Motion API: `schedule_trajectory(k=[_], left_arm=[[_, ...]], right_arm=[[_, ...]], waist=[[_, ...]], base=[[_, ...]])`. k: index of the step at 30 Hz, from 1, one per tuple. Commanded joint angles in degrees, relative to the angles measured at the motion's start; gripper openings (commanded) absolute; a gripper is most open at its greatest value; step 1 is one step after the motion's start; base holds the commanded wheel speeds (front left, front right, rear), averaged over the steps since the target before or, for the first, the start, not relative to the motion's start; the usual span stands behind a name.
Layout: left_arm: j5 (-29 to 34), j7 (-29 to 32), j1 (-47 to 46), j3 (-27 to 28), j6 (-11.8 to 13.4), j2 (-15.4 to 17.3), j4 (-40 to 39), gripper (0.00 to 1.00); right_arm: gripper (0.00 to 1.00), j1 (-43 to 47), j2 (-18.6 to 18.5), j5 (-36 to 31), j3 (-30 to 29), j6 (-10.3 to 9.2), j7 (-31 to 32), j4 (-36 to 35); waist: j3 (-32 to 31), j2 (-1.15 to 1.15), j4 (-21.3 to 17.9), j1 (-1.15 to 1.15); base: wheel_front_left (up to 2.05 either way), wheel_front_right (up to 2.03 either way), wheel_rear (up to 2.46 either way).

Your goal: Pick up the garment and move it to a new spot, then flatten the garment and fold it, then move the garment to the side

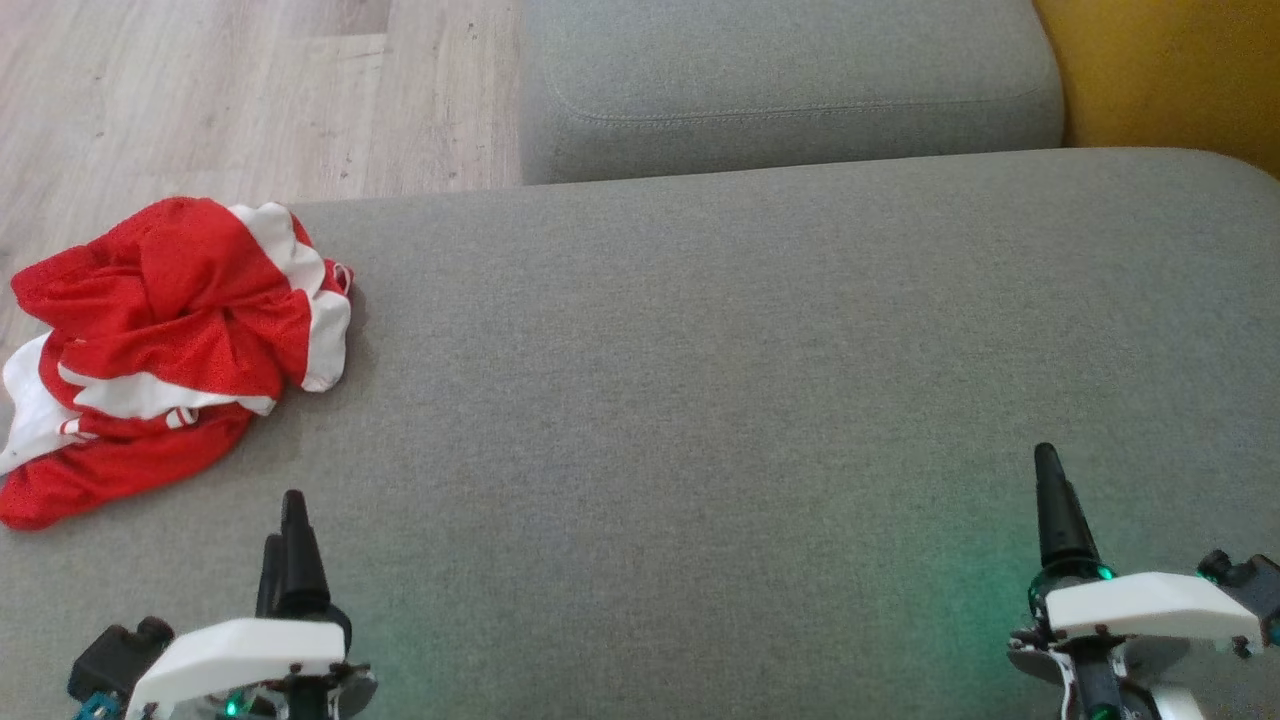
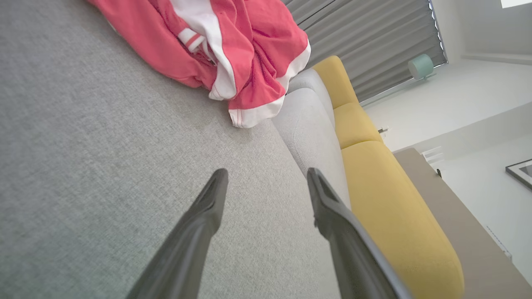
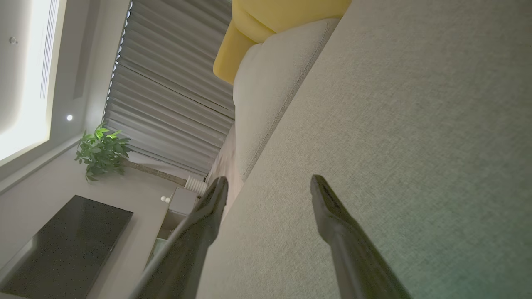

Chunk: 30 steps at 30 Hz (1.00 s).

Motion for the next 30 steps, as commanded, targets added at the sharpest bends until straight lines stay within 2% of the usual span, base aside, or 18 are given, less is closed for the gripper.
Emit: schedule_trajectory(k=[1, 30], left_arm=[[1.92, -0.67, -1.16, 0.12, 0.44, 0.45, -2.37, 1.0], [22.94, -5.43, -0.55, -4.02, 3.39, 0.56, -5.49, 1.0]], right_arm=[[1.0, -2.33, -0.44, -1.99, 0.92, -0.01, -0.73, -2.43], [1.0, -2.24, -0.57, -23.05, 5.11, -0.02, -5.46, -4.43]], waist=[[-0.01, 0.0, 0.04, 0.0], [-0.34, 0.0, 0.47, 0.0]], base=[[0.0, 0.0, 0.0], [0.0, 0.0, 0.0]])
